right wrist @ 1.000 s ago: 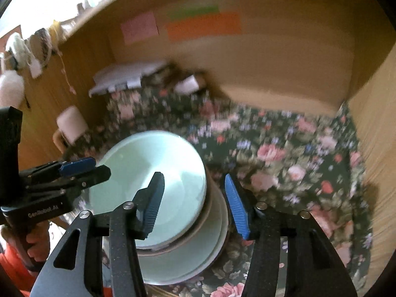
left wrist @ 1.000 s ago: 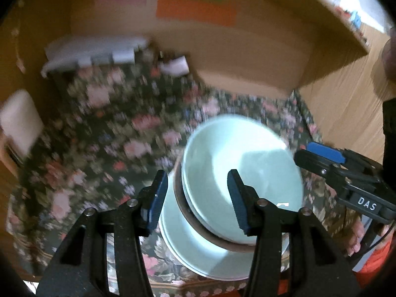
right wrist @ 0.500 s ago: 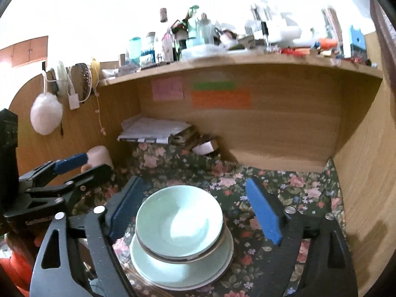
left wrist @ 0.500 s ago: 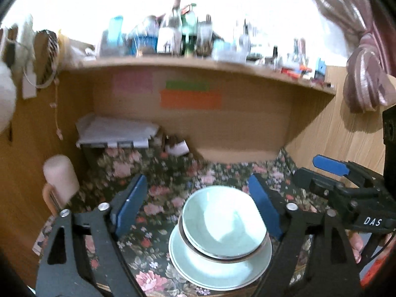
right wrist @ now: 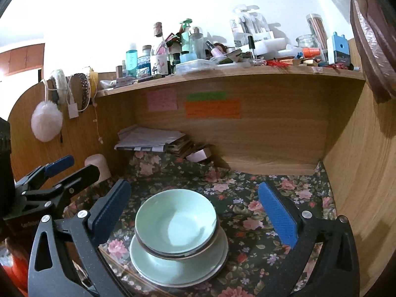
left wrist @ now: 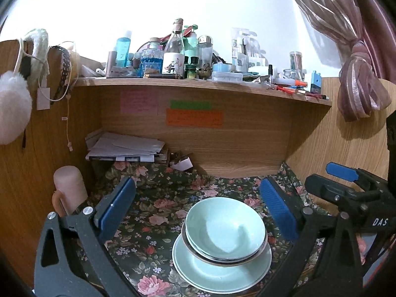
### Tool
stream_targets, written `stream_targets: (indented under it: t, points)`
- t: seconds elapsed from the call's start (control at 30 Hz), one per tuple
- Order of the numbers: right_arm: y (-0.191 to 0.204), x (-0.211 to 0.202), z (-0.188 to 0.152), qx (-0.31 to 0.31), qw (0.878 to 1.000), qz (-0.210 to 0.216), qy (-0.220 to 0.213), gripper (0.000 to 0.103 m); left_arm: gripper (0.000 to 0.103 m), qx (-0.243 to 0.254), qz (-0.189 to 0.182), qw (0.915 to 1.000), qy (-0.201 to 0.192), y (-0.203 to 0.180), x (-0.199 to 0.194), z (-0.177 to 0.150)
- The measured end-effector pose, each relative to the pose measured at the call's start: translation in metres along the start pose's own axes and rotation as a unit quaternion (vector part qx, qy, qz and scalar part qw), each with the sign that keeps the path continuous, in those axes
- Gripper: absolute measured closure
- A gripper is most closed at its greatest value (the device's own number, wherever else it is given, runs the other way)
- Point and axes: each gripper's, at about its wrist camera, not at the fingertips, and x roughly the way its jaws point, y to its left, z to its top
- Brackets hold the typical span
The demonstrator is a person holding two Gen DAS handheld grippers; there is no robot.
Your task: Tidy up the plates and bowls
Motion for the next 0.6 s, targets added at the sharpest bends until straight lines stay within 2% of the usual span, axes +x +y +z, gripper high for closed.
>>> stream_targets:
  t: [0.6]
  points:
    - [0.009,-0.005,-0.003,-0.004,1.000,0.008,-0.009,0.000,0.001,-0.009,-0.005,0.9999,-0.012,0.003,-0.011,-0.004]
